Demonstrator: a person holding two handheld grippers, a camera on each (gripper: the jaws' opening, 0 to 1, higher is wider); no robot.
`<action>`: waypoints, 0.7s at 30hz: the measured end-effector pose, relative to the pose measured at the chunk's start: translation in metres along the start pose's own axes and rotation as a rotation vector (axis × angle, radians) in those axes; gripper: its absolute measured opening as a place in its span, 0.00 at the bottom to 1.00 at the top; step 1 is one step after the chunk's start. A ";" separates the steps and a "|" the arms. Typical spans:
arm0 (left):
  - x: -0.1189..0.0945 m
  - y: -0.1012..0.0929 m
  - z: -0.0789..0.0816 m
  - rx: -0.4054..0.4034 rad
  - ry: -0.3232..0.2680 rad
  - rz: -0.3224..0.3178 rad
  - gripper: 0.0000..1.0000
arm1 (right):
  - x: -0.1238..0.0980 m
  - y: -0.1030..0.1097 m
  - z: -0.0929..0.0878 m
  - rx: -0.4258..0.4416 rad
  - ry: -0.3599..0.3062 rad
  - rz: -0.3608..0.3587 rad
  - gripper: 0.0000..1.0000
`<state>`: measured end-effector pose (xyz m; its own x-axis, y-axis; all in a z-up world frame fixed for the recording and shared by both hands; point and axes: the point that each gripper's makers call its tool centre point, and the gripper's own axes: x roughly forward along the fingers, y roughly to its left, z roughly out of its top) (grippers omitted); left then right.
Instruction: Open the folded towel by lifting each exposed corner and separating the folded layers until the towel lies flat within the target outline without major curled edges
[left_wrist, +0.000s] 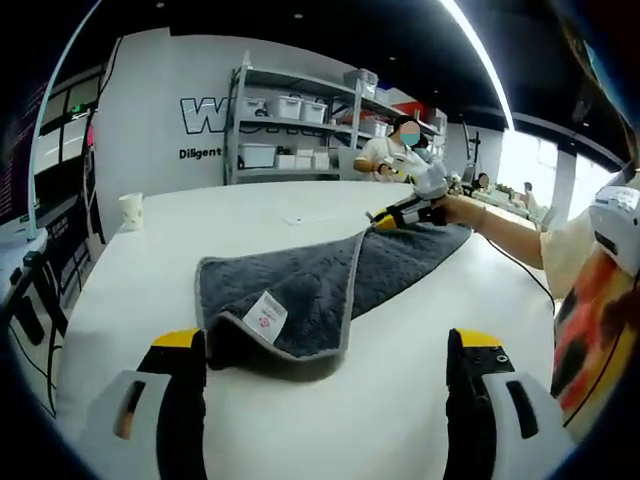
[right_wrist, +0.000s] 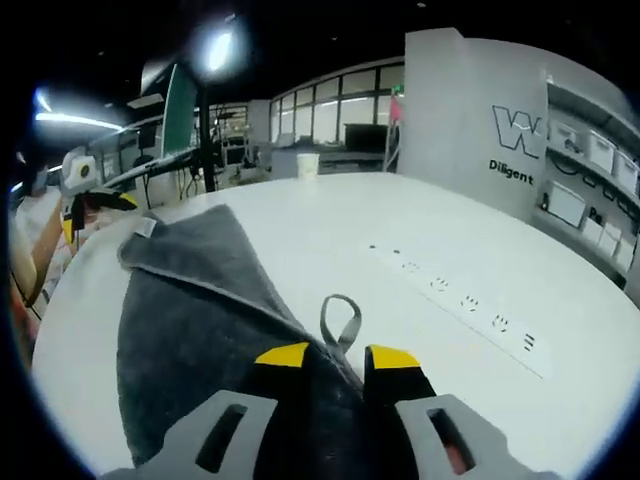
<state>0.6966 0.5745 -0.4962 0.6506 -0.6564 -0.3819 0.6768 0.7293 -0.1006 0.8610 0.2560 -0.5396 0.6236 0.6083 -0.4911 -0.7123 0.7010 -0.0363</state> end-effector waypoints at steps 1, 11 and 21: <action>0.000 0.000 0.000 -0.001 -0.001 0.000 0.99 | 0.001 0.003 0.000 -0.018 -0.001 0.007 0.06; 0.002 -0.002 -0.001 -0.001 0.000 -0.002 0.98 | -0.015 0.008 0.003 -0.097 -0.015 0.024 0.00; 0.002 -0.001 0.000 -0.002 -0.001 0.001 0.98 | -0.041 0.036 -0.003 -0.169 0.021 0.039 0.00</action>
<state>0.6970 0.5722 -0.4967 0.6516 -0.6558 -0.3813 0.6754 0.7304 -0.1020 0.8088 0.2548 -0.5232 0.5886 0.6251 -0.5126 -0.7813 0.6028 -0.1619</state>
